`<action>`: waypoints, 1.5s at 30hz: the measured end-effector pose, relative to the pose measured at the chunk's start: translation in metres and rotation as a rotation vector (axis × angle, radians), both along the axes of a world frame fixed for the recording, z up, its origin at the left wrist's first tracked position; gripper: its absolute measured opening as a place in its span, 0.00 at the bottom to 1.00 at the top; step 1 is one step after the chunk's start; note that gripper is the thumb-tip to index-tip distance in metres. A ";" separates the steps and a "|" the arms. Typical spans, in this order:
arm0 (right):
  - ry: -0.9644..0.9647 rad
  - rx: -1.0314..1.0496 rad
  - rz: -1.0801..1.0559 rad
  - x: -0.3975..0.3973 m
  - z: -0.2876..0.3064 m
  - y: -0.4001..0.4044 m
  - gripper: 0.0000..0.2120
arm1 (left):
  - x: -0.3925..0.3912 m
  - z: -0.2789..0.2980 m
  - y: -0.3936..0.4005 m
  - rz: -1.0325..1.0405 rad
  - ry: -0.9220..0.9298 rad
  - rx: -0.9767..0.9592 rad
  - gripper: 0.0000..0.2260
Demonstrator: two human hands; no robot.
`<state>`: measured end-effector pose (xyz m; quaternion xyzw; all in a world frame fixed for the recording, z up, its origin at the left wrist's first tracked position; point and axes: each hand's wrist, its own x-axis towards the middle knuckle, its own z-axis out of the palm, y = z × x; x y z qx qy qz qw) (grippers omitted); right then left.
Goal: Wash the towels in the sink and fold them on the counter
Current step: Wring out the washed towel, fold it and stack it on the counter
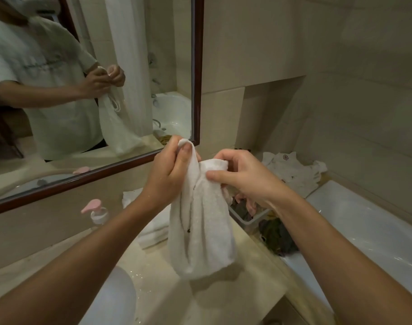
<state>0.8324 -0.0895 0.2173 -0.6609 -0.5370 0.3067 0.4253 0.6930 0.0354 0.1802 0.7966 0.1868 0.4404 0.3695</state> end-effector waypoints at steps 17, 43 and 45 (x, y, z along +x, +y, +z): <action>-0.341 0.122 0.112 0.067 0.054 -0.074 0.06 | -0.029 0.025 0.123 0.371 0.004 -0.544 0.11; -0.689 0.108 0.234 0.008 0.069 0.005 0.04 | -0.002 0.094 0.012 -0.400 0.478 -0.179 0.47; -0.793 0.140 0.176 0.008 0.068 0.009 0.04 | 0.001 0.086 0.009 -0.296 0.388 -0.148 0.45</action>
